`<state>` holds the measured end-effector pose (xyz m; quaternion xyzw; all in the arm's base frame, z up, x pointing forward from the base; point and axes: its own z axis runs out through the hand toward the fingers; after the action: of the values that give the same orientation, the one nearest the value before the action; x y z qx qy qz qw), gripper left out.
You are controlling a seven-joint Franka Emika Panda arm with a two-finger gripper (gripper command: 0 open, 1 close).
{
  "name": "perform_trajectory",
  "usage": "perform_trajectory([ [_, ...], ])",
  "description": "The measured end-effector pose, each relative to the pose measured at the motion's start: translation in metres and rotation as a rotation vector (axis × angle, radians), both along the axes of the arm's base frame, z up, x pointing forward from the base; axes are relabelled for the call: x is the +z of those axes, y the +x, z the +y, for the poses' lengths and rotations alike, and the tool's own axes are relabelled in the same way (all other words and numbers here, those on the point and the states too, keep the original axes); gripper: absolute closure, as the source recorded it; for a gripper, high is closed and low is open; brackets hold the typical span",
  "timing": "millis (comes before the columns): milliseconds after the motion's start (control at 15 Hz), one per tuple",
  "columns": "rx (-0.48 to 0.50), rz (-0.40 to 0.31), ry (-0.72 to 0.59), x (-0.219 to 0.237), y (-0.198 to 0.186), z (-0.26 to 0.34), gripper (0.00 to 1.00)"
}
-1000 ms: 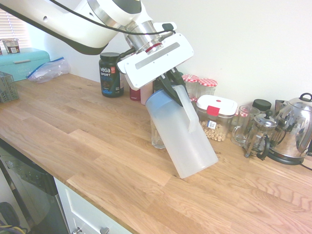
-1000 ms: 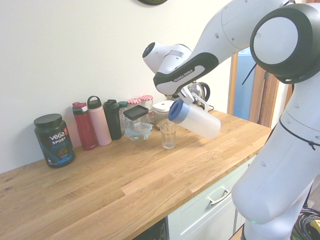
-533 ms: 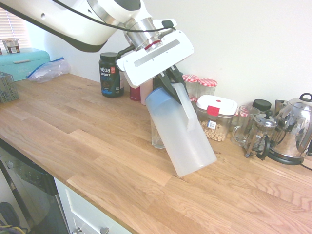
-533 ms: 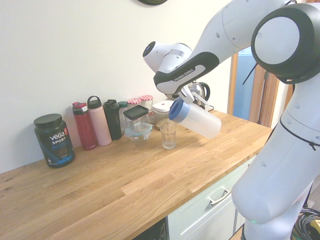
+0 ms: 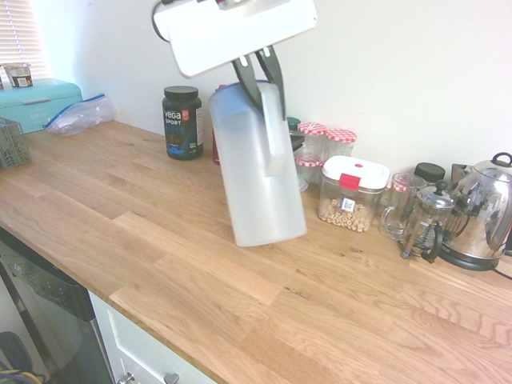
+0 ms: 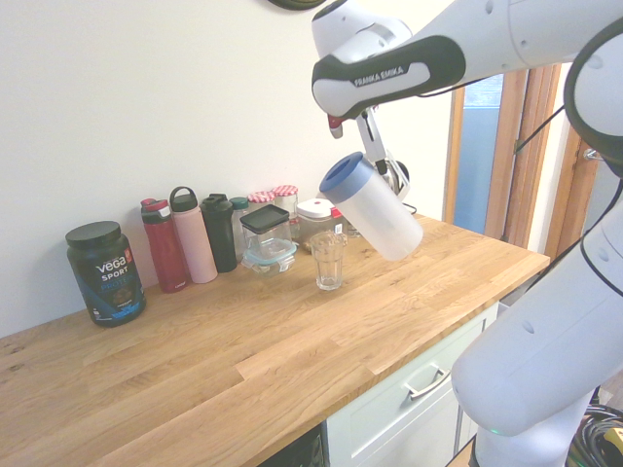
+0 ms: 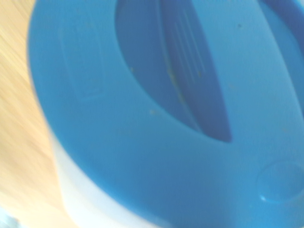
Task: Pour me some water
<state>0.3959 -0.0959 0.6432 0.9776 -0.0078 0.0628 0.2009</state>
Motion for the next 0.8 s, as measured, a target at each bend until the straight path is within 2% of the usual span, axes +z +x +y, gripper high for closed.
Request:
perform_trajectory([
  [200, -0.132, -0.077, 0.105, 0.014, -0.019, 0.087, 1.0],
  [467, -0.285, -0.197, 0.197, -0.012, -0.048, 0.201, 1.0],
  [800, -0.444, -0.402, 0.319, -0.051, -0.041, 0.27, 1.0],
])
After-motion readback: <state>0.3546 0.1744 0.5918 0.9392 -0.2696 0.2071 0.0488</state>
